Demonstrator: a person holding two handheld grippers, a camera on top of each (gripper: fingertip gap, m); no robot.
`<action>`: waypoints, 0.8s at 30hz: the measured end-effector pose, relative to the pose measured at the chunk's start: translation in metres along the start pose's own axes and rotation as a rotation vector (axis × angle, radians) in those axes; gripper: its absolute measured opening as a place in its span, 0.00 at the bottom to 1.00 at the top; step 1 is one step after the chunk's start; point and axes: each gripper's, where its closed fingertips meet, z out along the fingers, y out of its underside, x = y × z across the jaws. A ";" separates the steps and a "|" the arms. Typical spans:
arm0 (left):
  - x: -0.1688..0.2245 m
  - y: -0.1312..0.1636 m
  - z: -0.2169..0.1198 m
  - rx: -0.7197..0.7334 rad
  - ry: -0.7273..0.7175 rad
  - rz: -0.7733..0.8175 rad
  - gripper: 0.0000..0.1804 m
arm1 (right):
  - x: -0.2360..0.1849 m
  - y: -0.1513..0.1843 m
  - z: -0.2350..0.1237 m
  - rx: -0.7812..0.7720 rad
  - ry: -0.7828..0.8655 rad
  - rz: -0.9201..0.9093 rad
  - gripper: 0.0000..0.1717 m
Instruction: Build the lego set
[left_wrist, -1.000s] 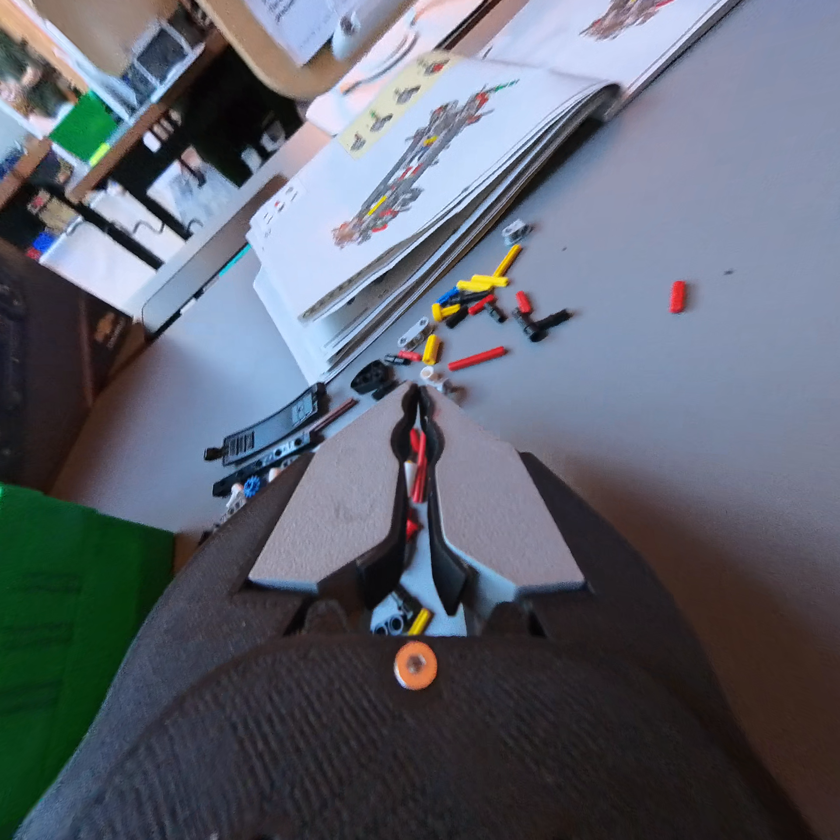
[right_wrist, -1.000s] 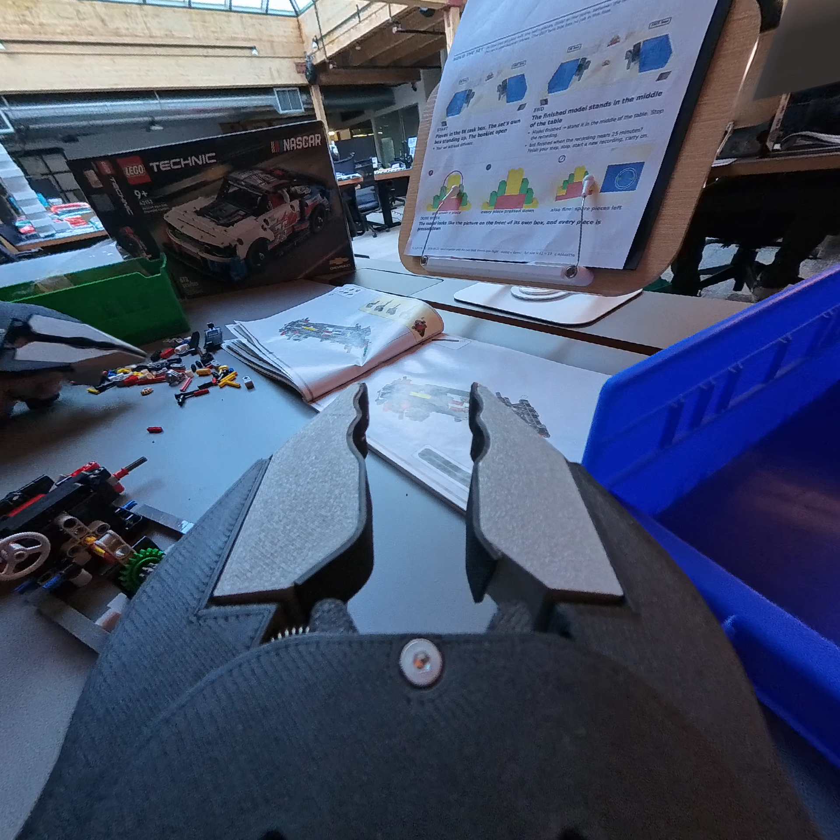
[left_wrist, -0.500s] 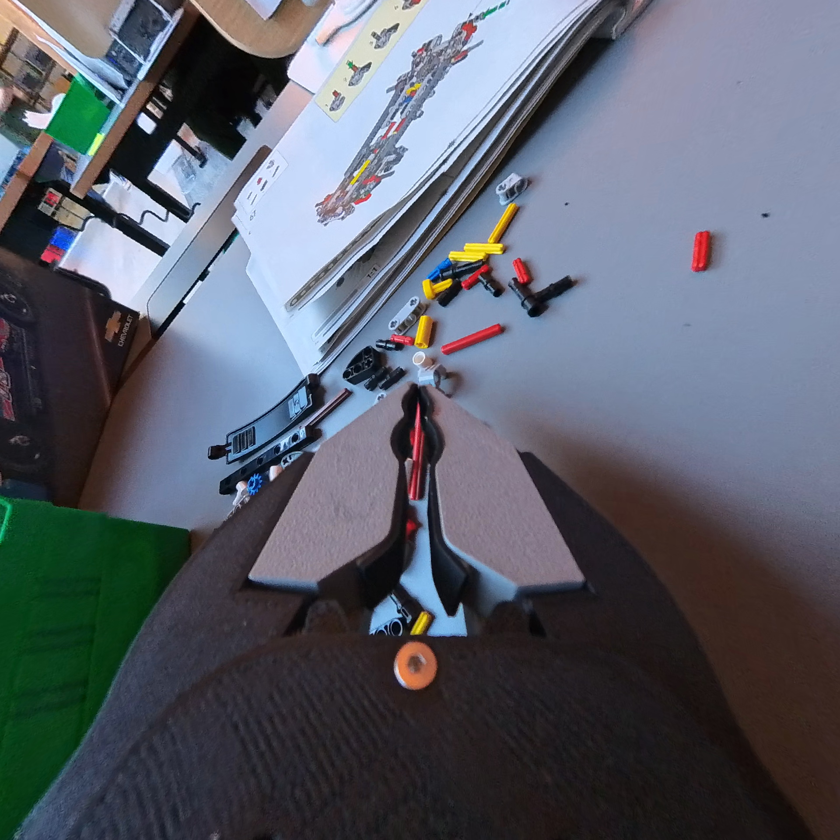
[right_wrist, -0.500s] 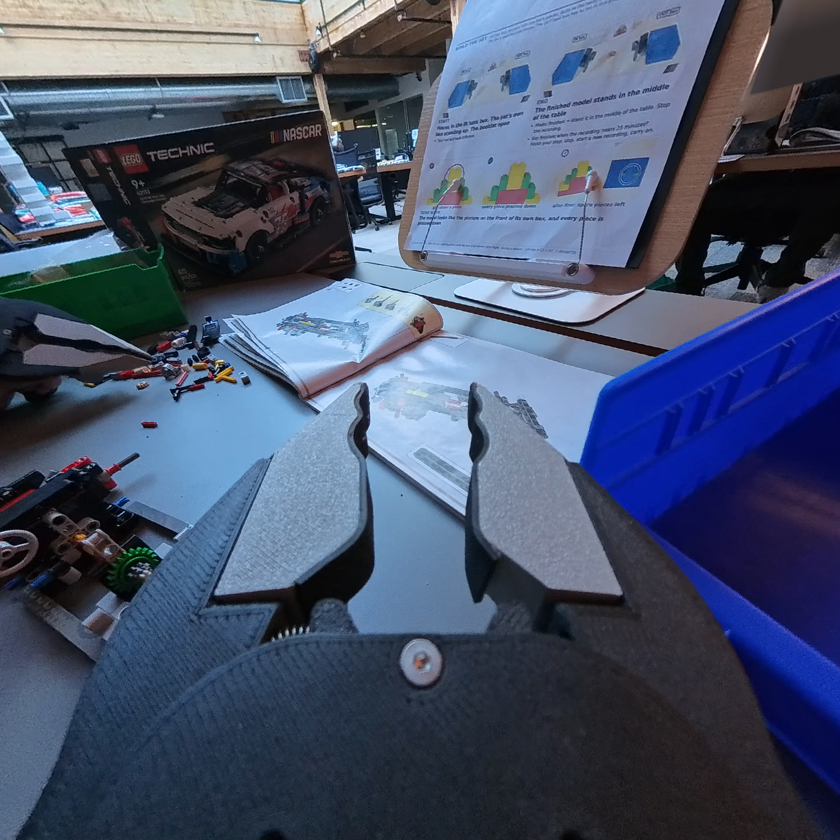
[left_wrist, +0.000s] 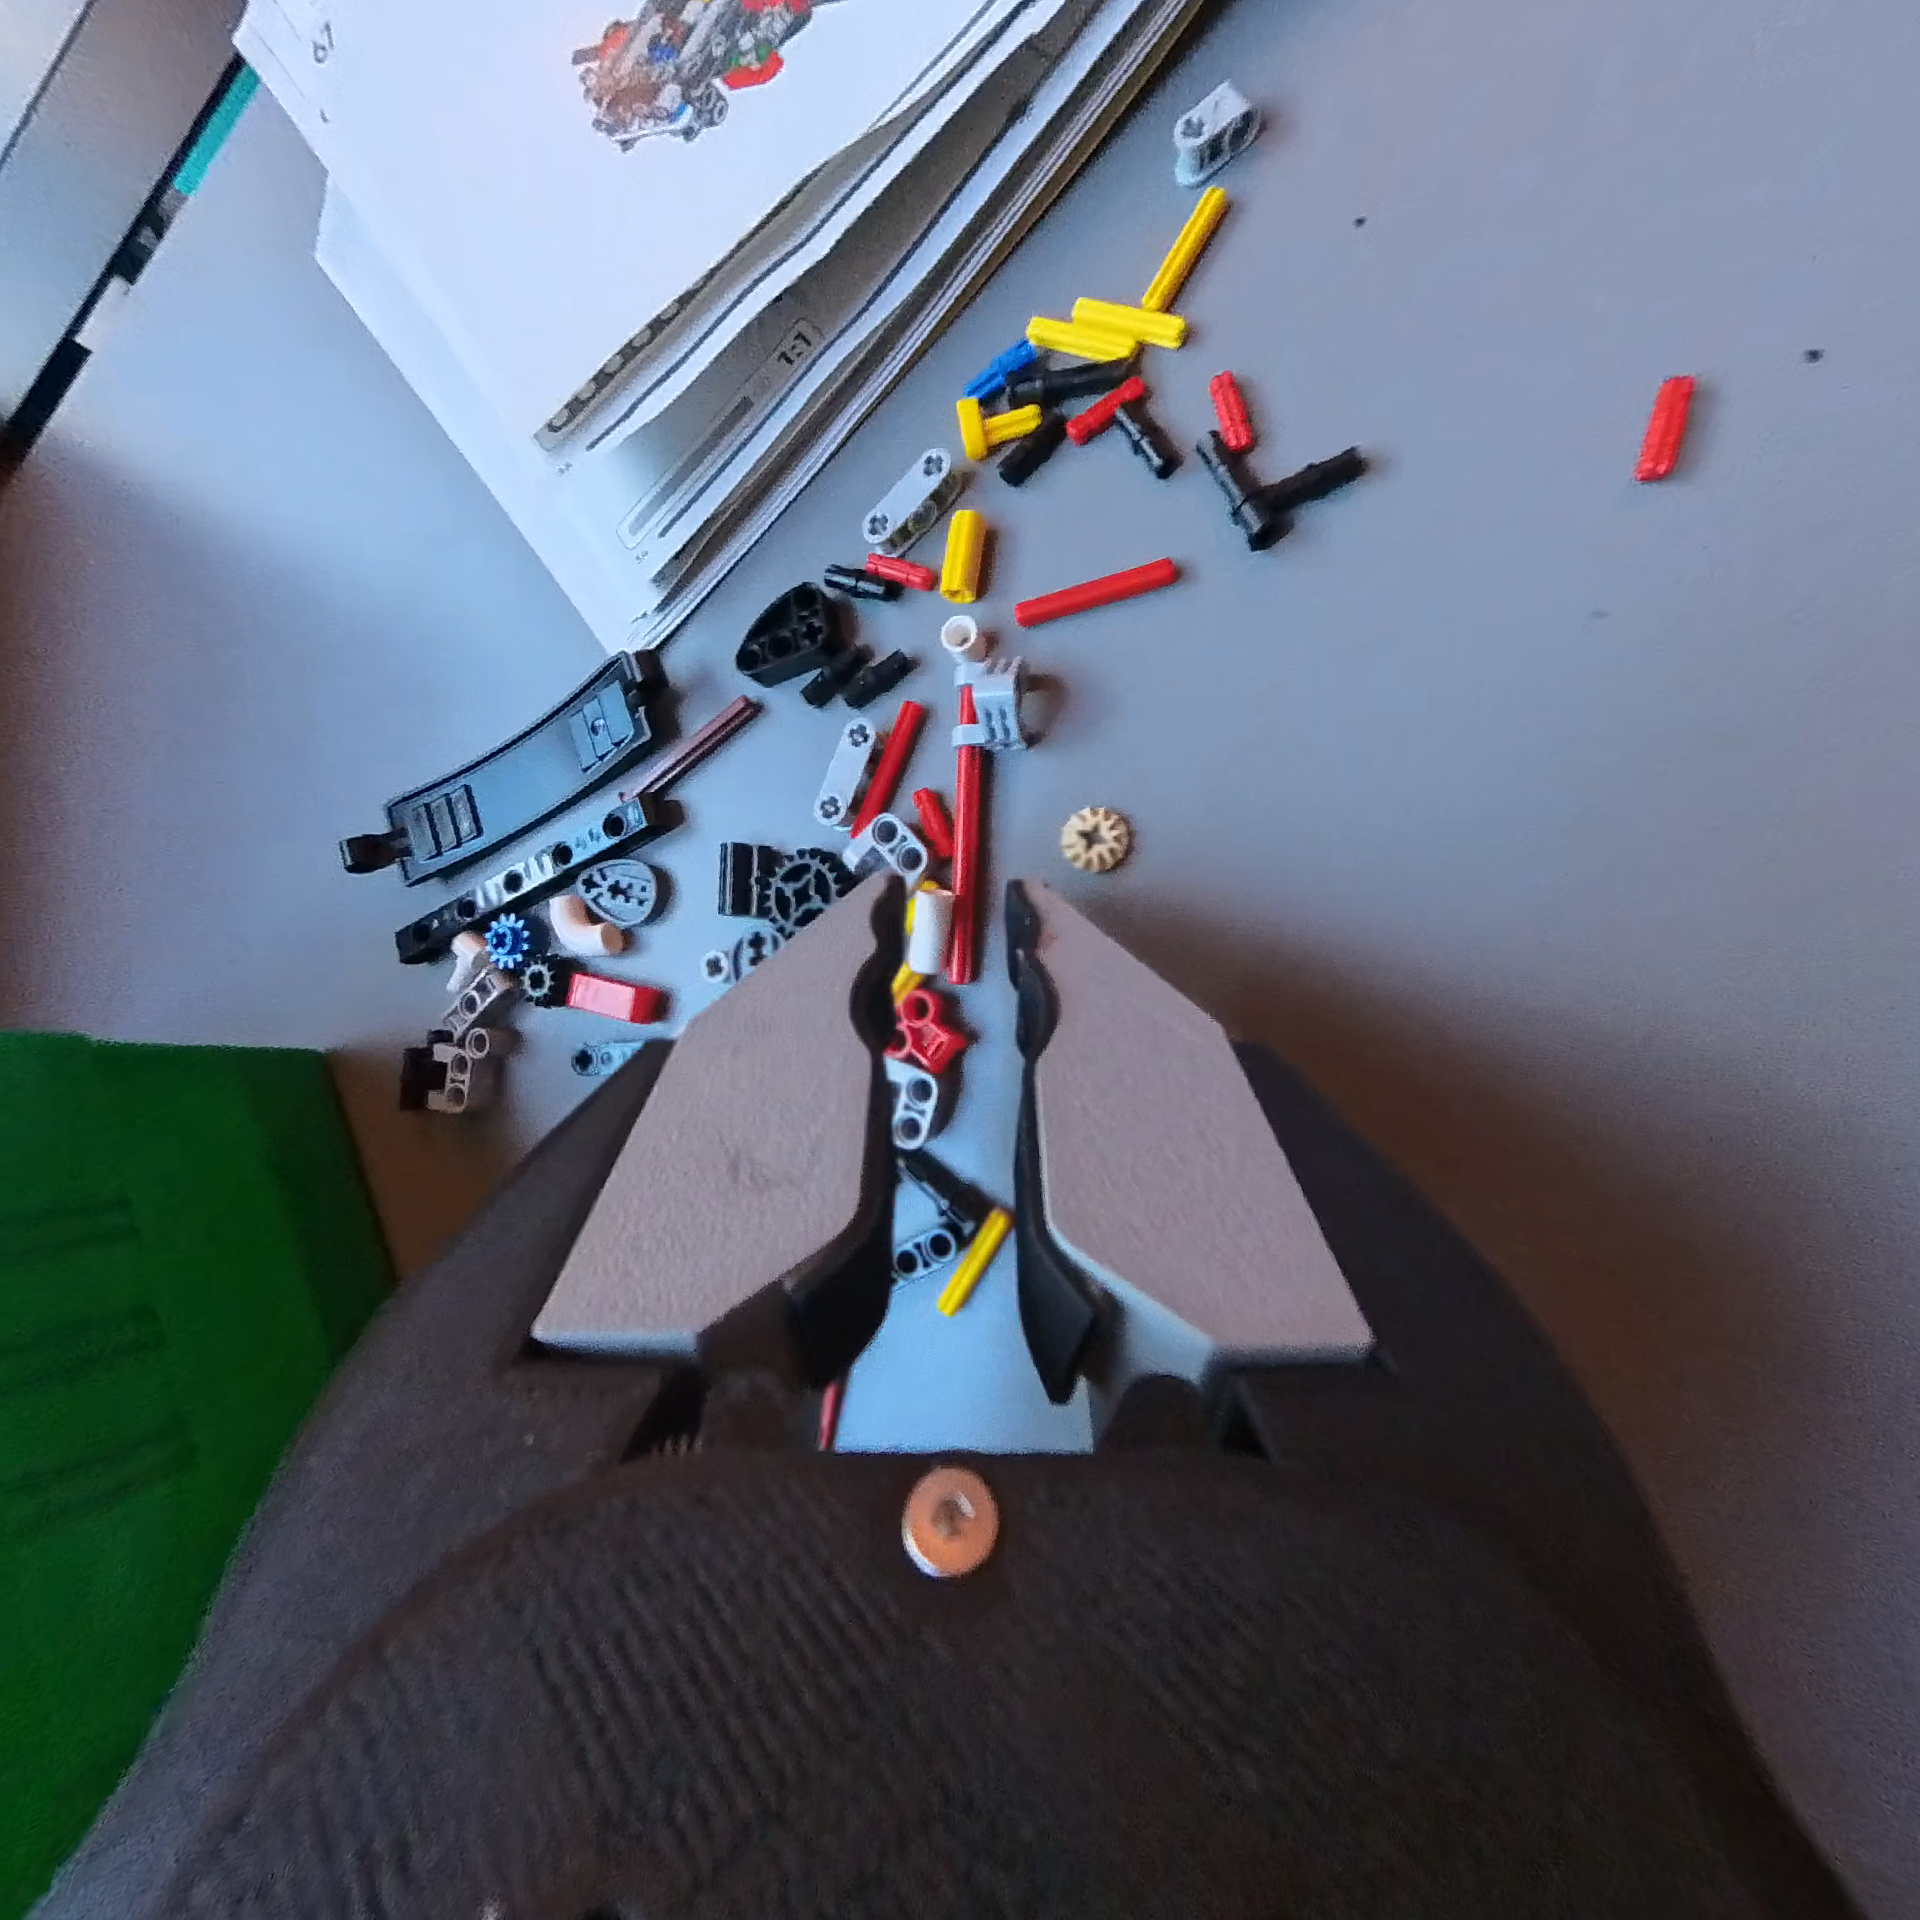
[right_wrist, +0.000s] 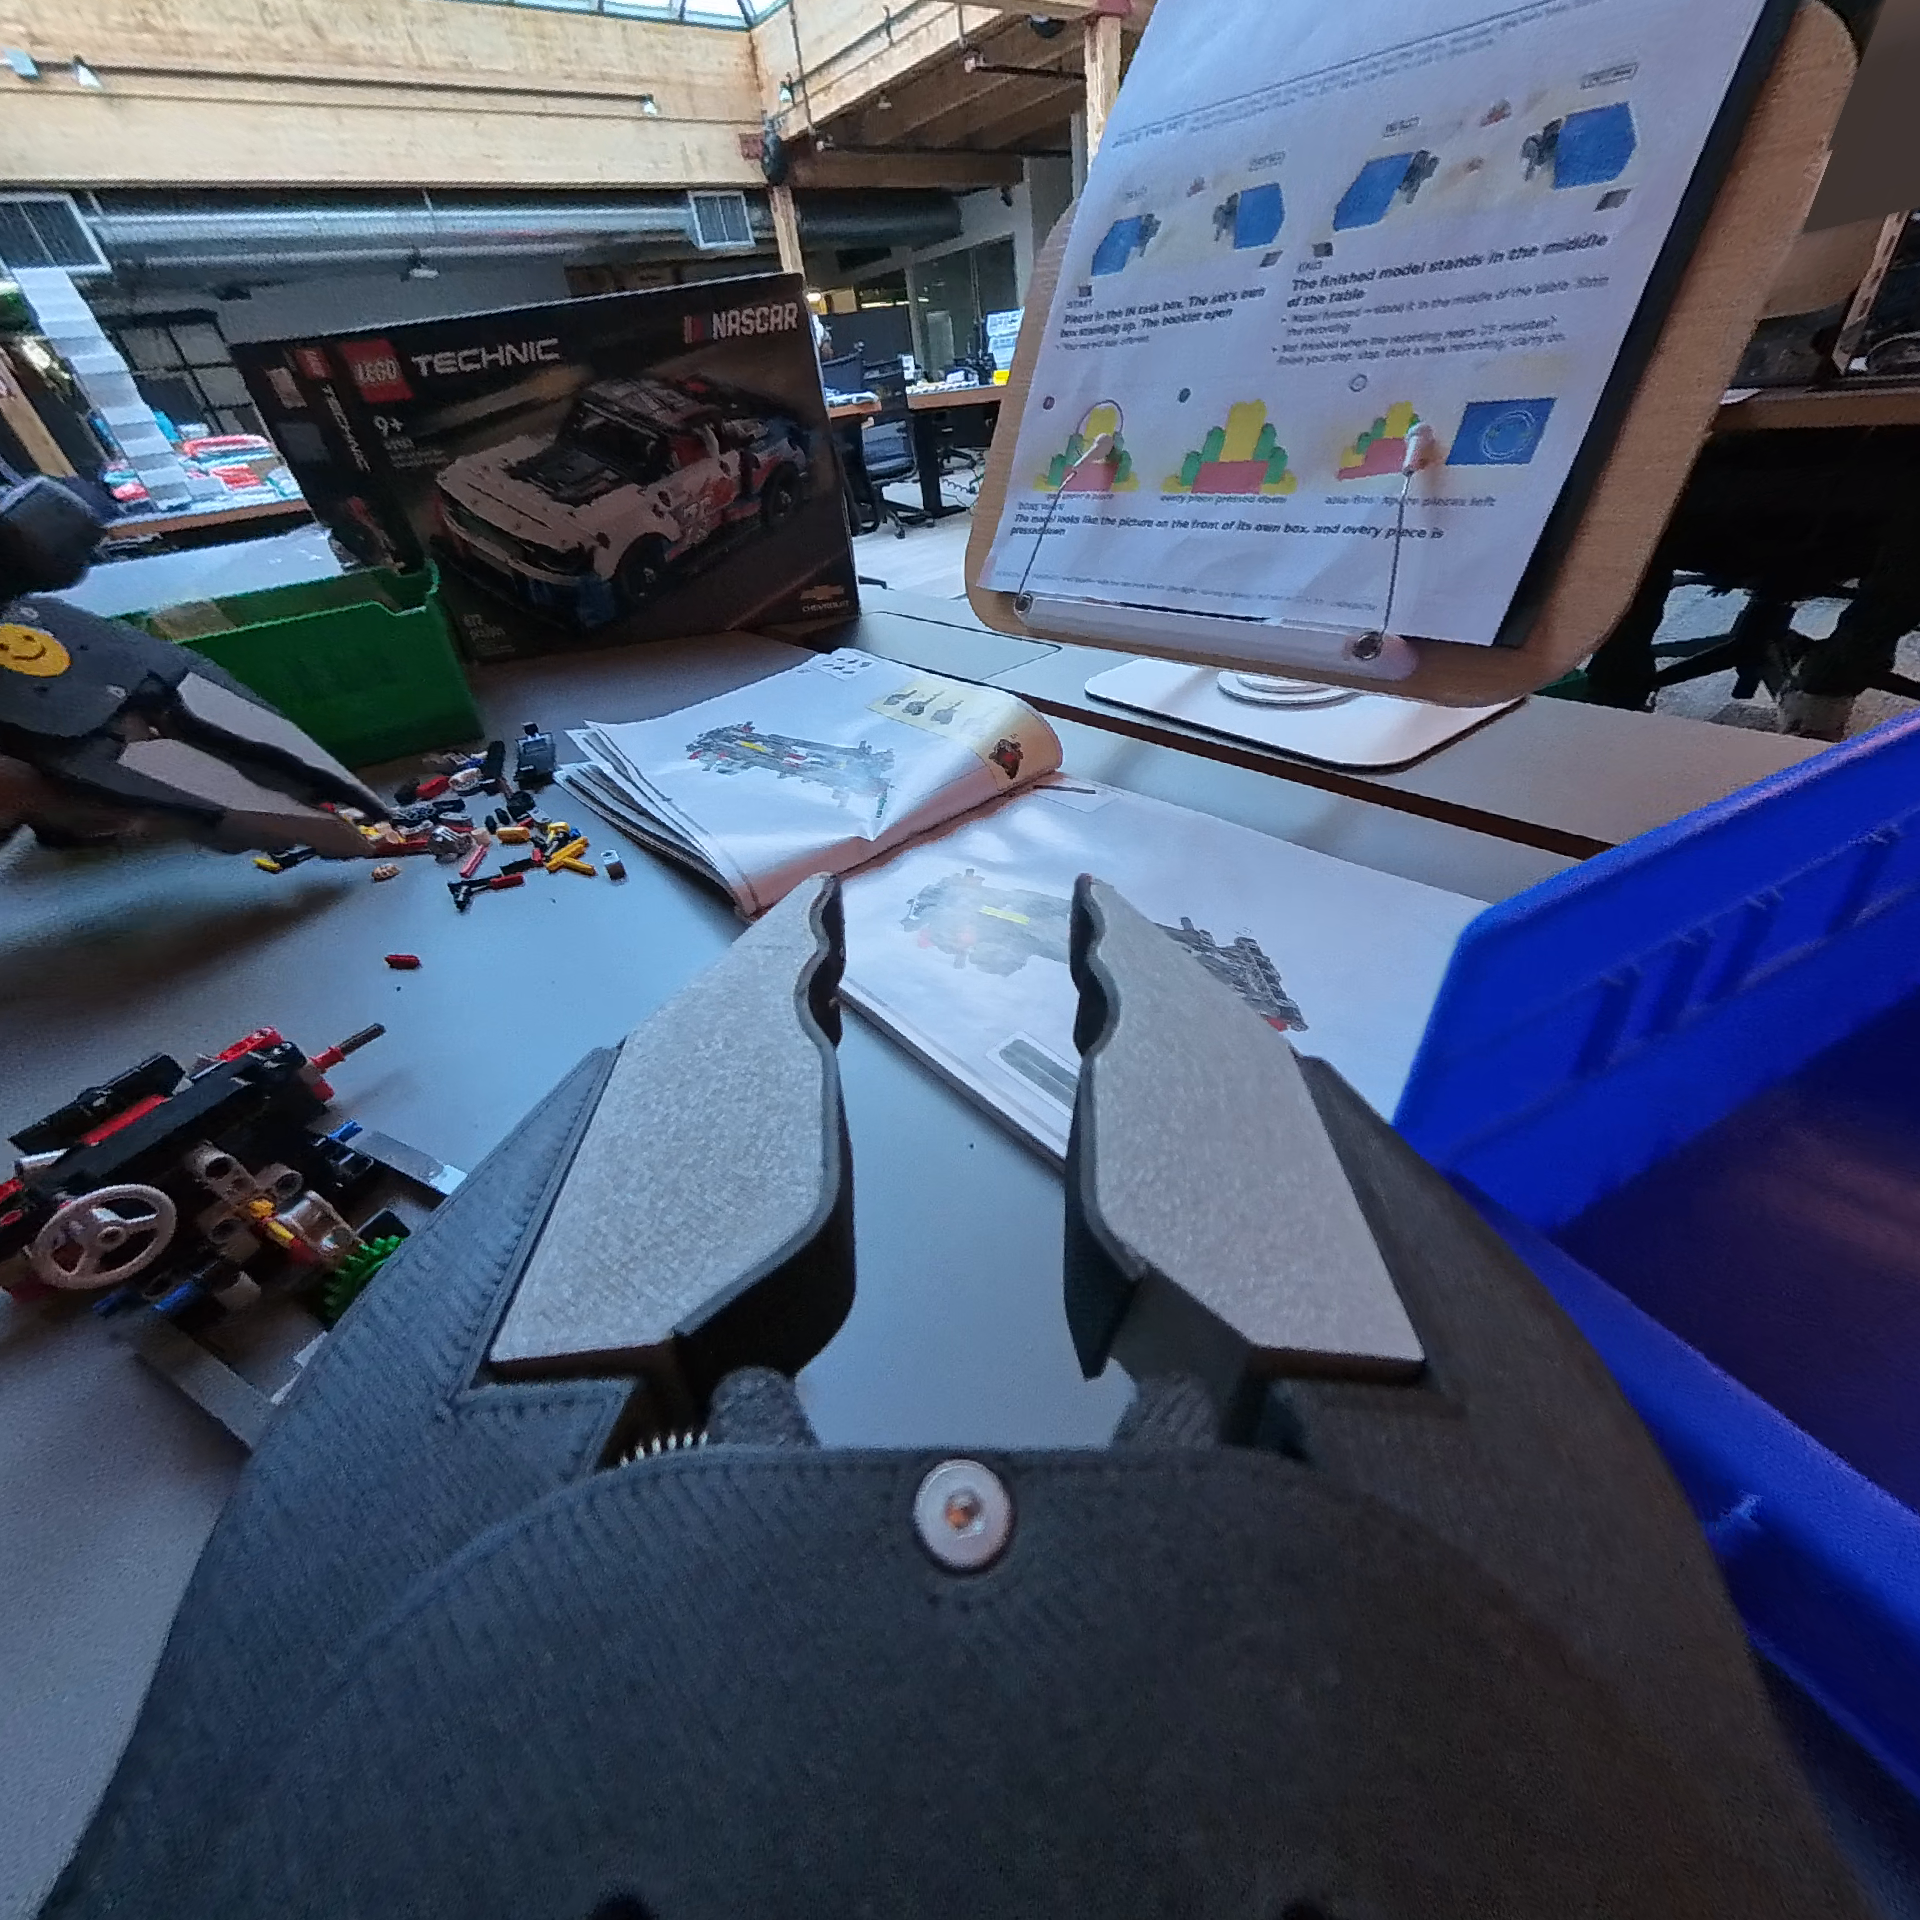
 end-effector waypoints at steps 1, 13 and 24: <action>0.001 0.000 0.001 -0.015 0.004 0.015 0.09 | -0.001 0.000 0.000 -0.001 -0.004 -0.002 0.24; 0.006 -0.010 0.021 -0.163 0.138 0.095 0.02 | -0.010 -0.006 -0.002 0.013 -0.014 -0.040 0.23; 0.045 -0.071 -0.025 0.160 0.460 -0.206 0.01 | -0.029 -0.030 -0.007 0.059 0.073 -0.266 0.35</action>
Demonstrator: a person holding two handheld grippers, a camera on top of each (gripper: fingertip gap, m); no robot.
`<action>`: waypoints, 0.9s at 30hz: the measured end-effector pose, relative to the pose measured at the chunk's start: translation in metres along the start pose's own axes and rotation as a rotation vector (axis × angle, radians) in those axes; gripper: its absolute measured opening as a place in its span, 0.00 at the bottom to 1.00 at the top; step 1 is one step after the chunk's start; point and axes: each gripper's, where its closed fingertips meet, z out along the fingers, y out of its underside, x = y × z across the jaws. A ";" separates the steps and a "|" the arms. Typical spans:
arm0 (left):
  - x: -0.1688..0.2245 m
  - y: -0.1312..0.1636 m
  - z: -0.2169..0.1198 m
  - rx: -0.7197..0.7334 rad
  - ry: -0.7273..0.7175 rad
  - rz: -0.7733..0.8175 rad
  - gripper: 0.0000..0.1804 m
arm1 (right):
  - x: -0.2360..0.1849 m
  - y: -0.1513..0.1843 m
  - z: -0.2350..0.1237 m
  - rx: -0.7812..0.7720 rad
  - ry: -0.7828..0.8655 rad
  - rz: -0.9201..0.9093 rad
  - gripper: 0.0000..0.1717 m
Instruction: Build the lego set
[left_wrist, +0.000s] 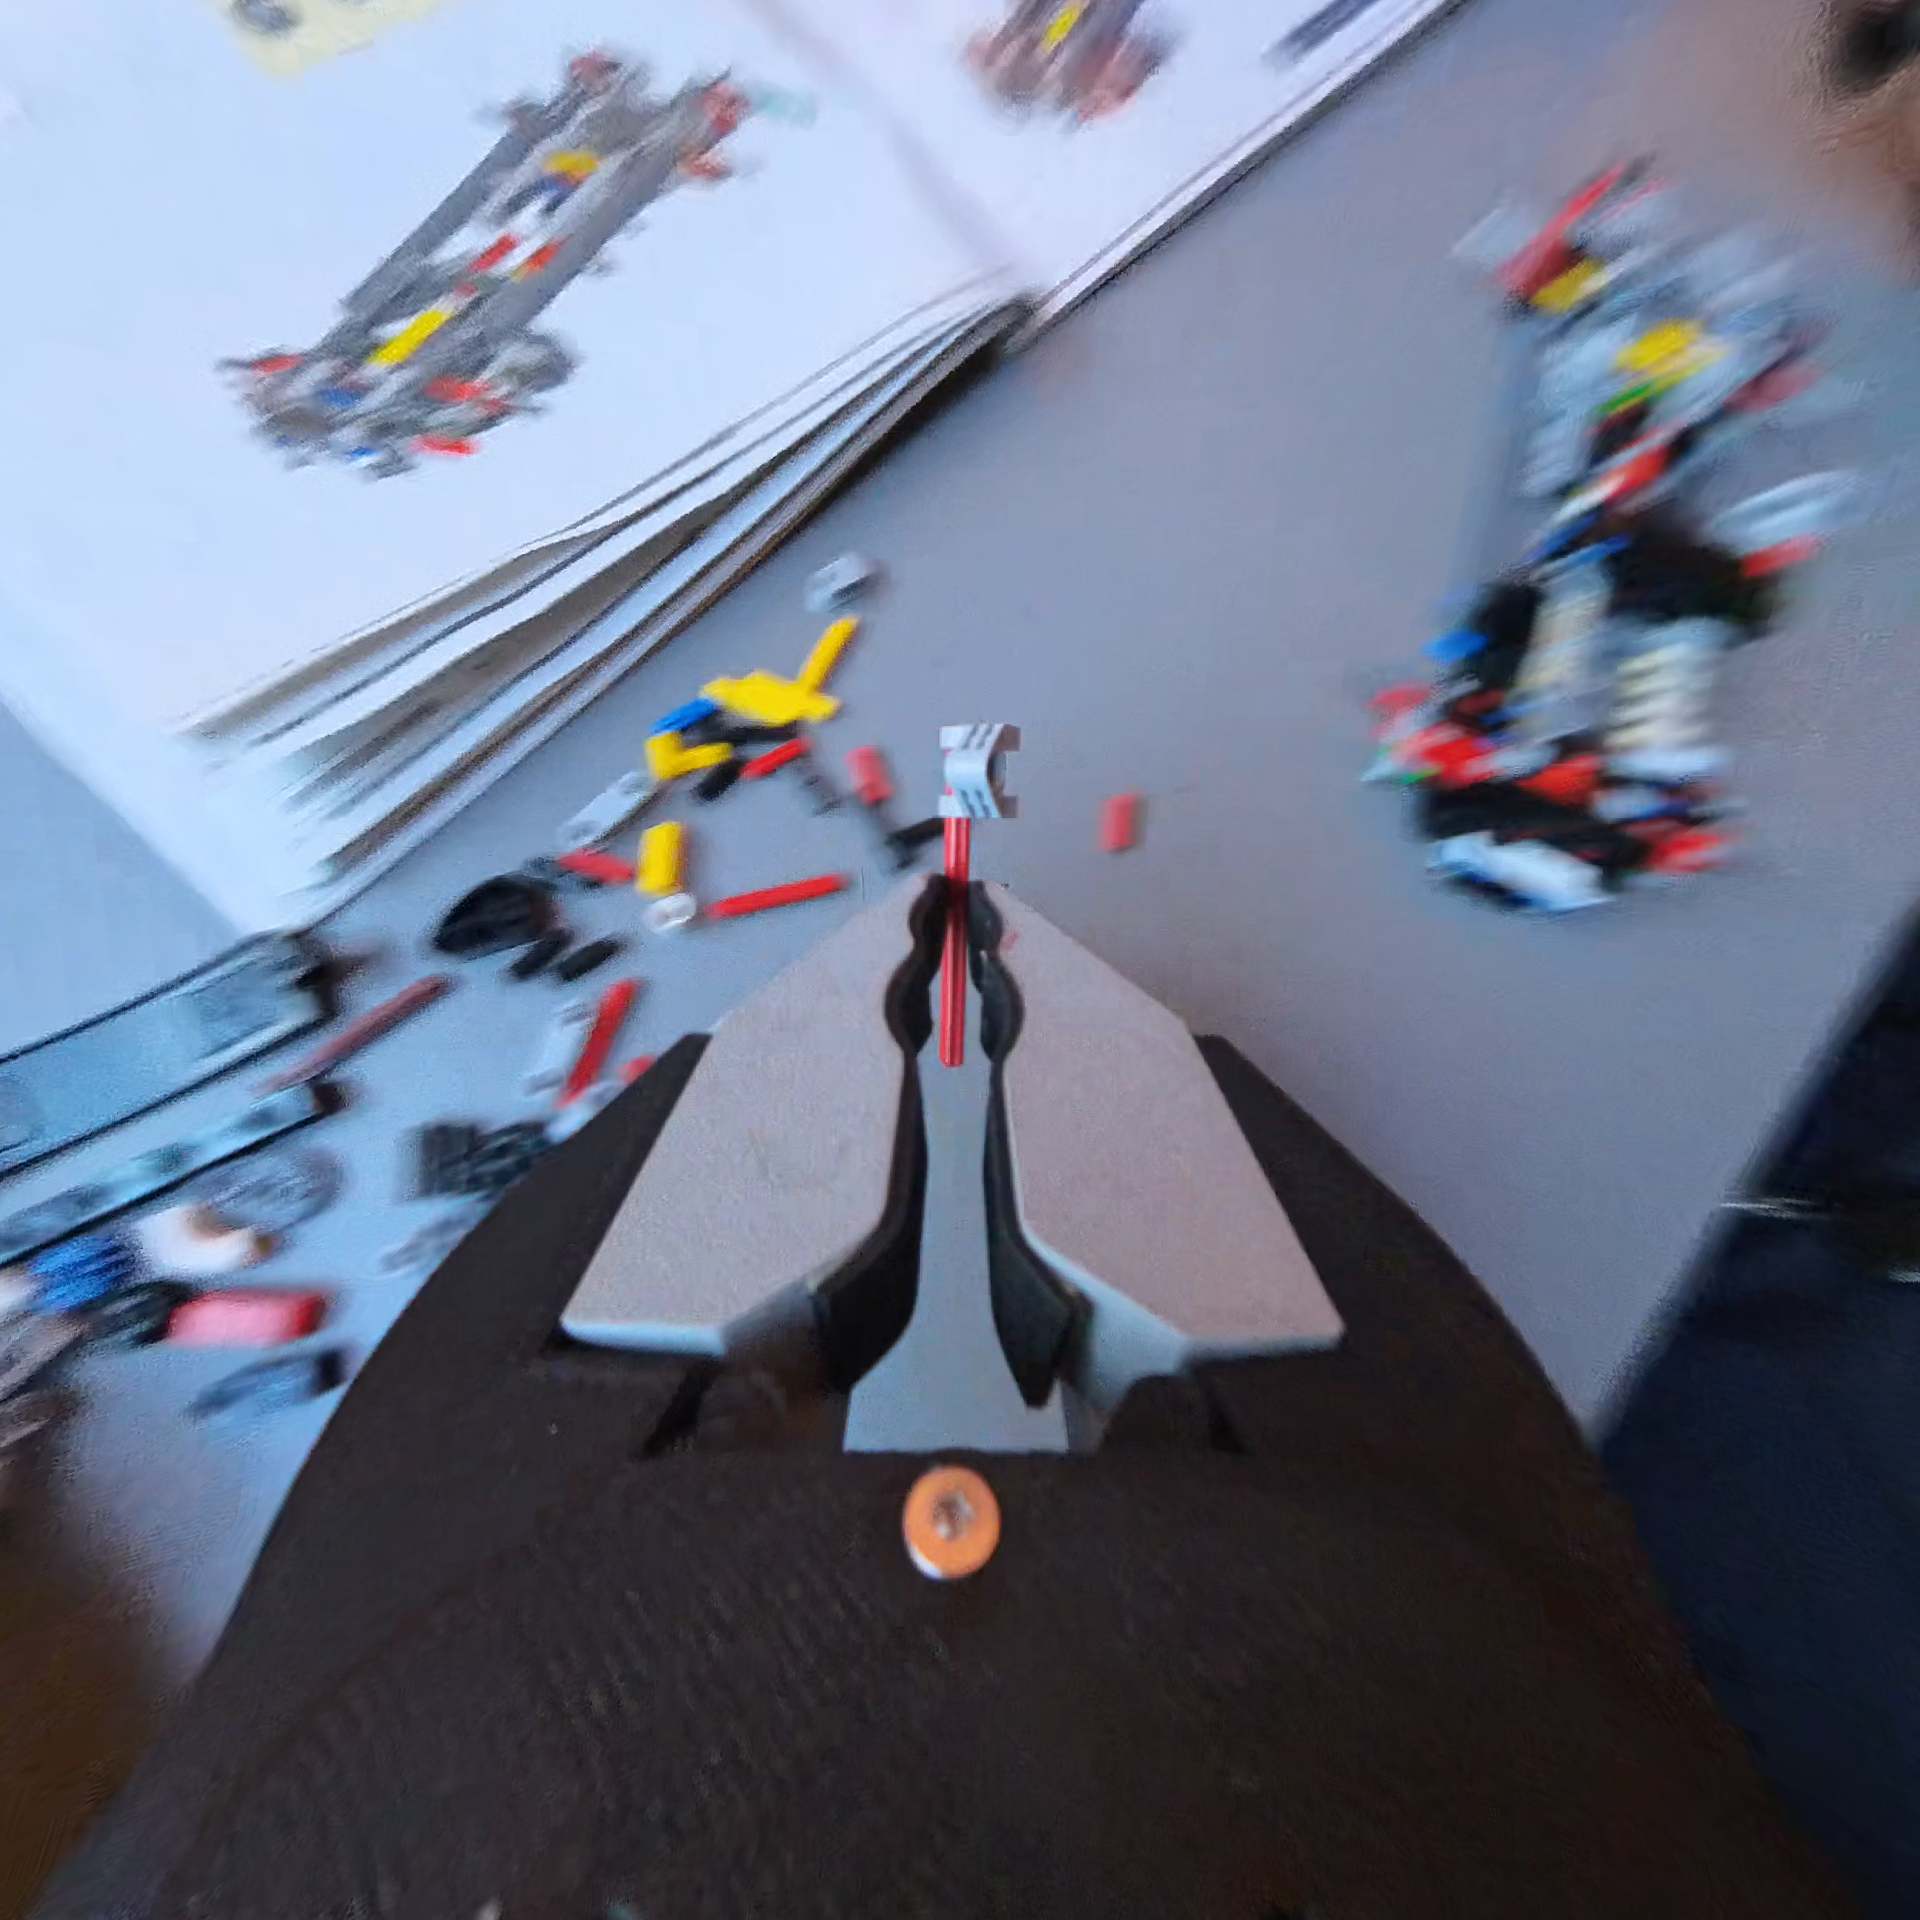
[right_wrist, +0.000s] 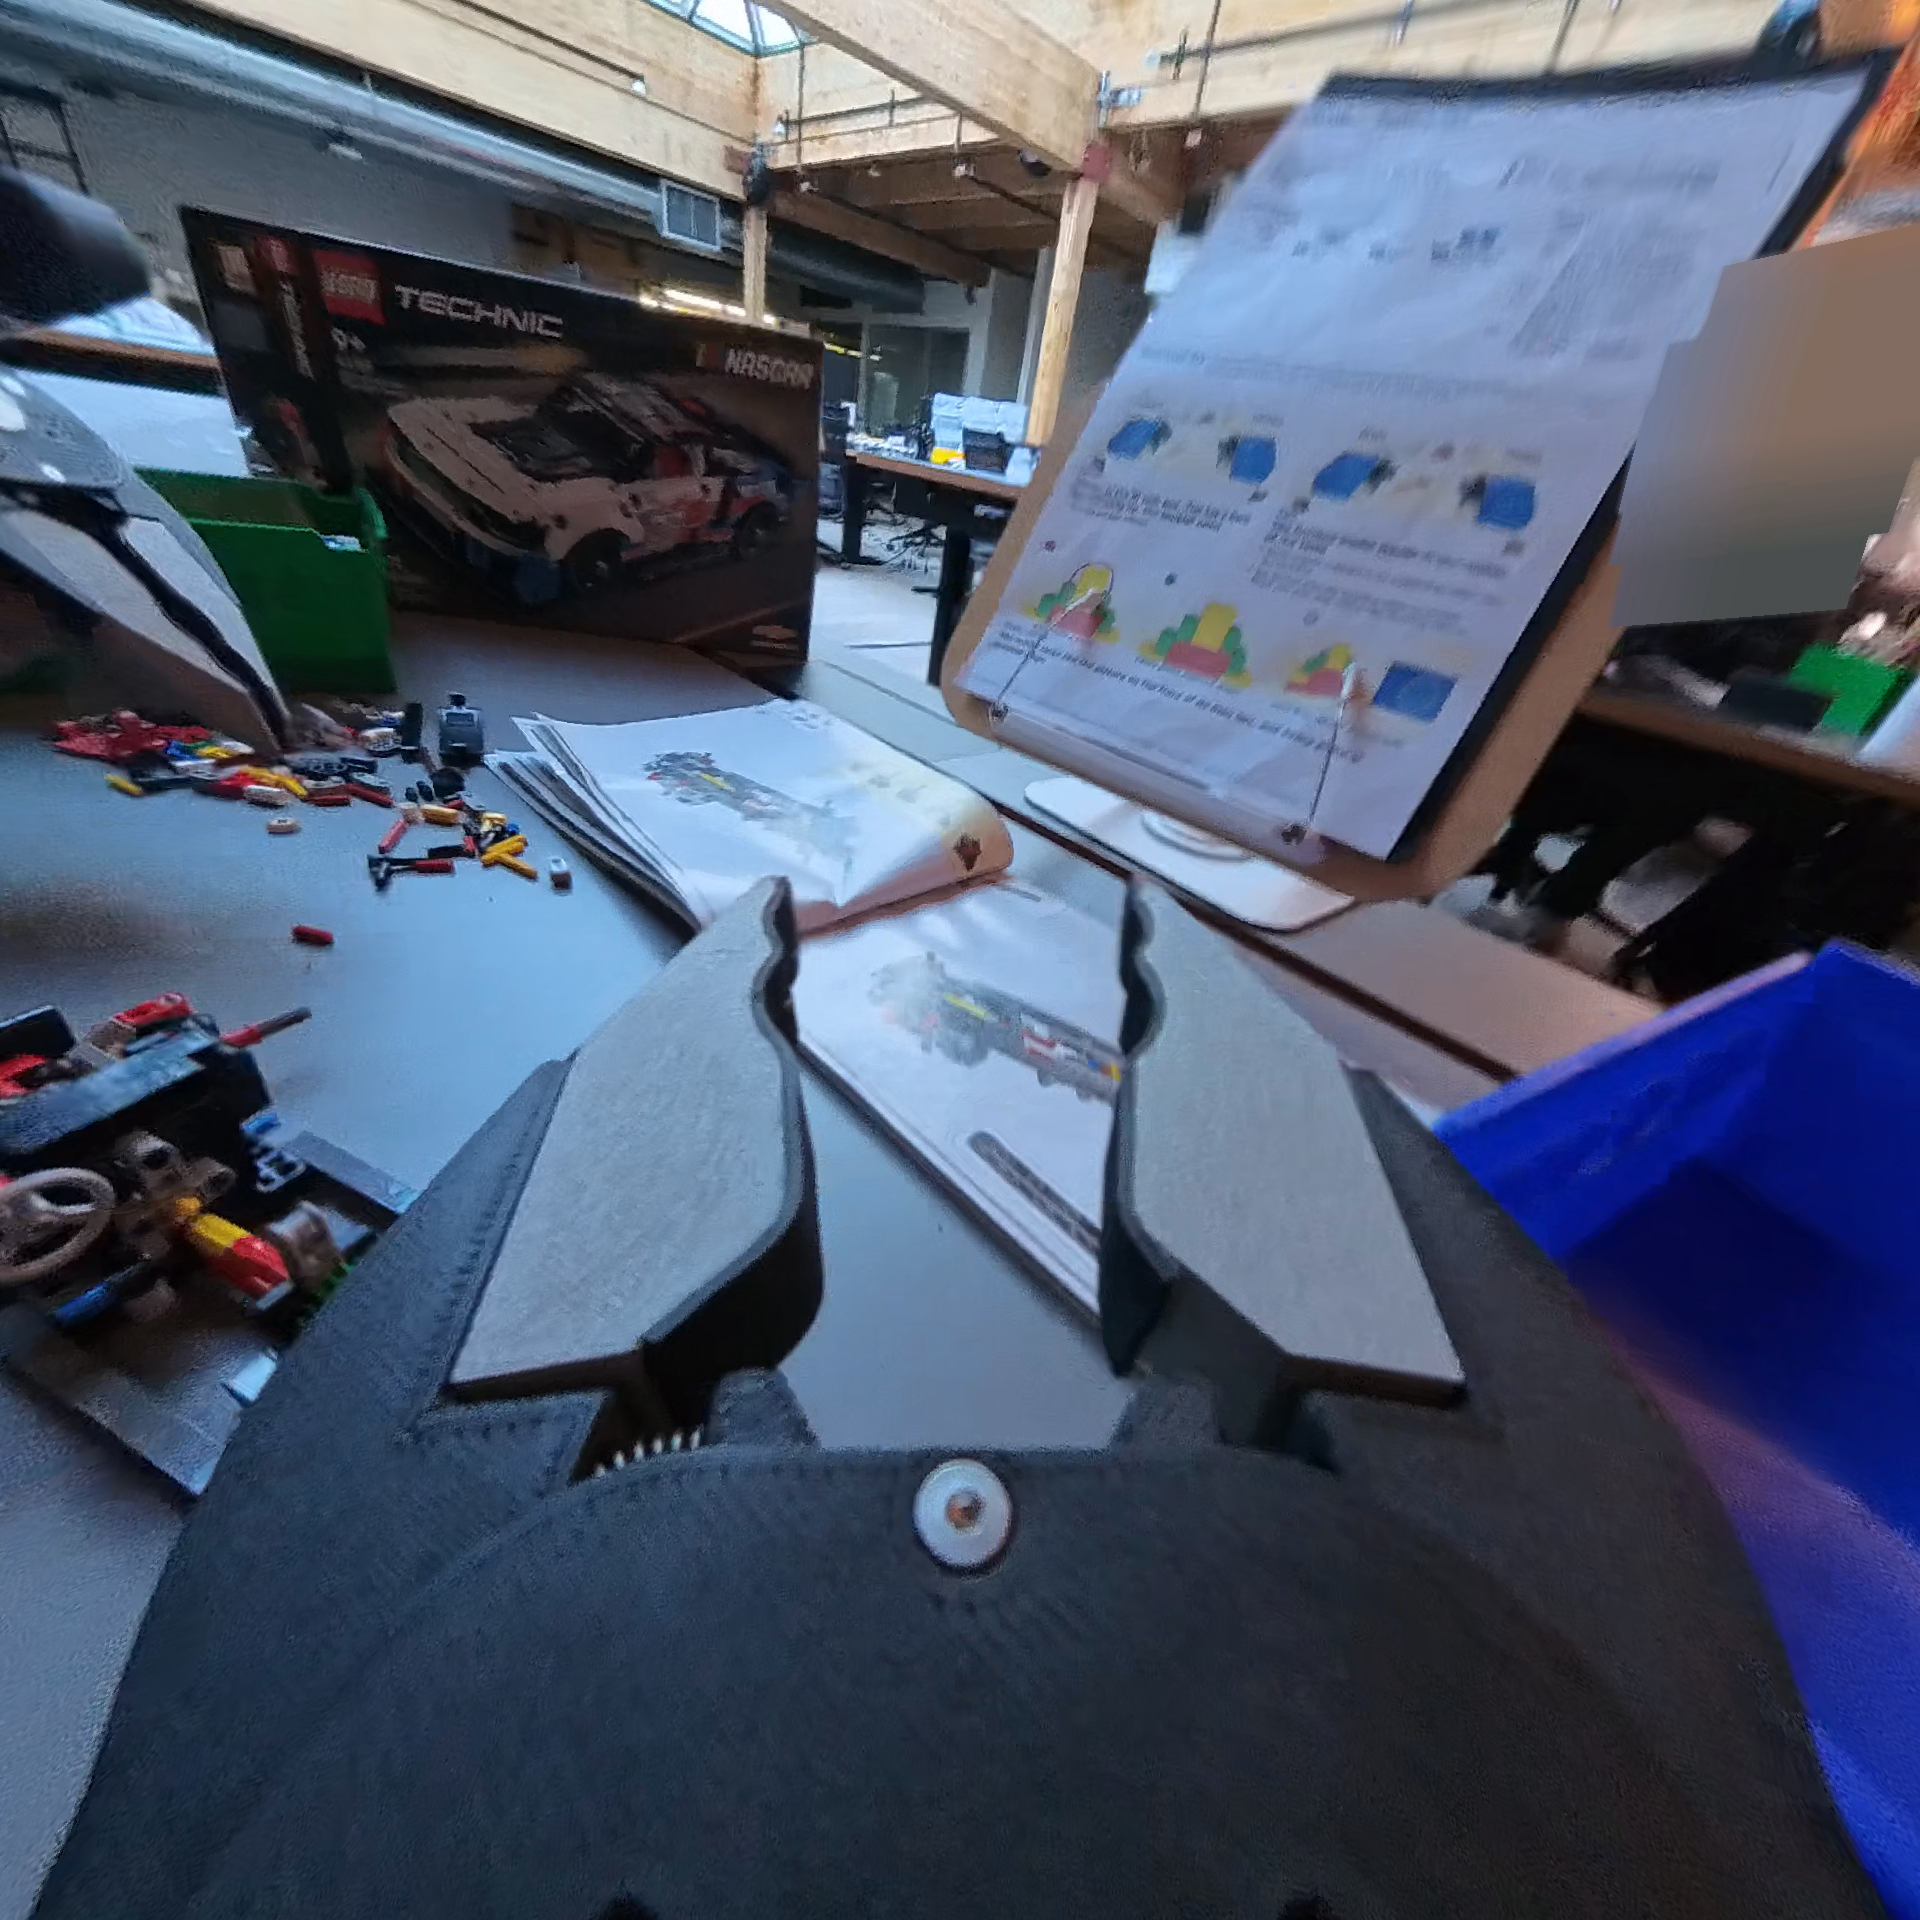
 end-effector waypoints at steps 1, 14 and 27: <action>0.016 -0.007 -0.003 0.040 0.080 -0.040 0.01 | -0.012 -0.009 0.001 0.007 -0.004 -0.027 0.37; 0.154 -0.032 -0.012 0.145 0.654 -0.084 0.01 | -0.253 -0.047 0.037 -0.134 -0.573 -0.295 0.23; 0.175 0.001 -0.010 -0.077 0.606 0.251 0.01 | -0.290 -0.015 0.024 -0.211 -0.741 -0.501 0.05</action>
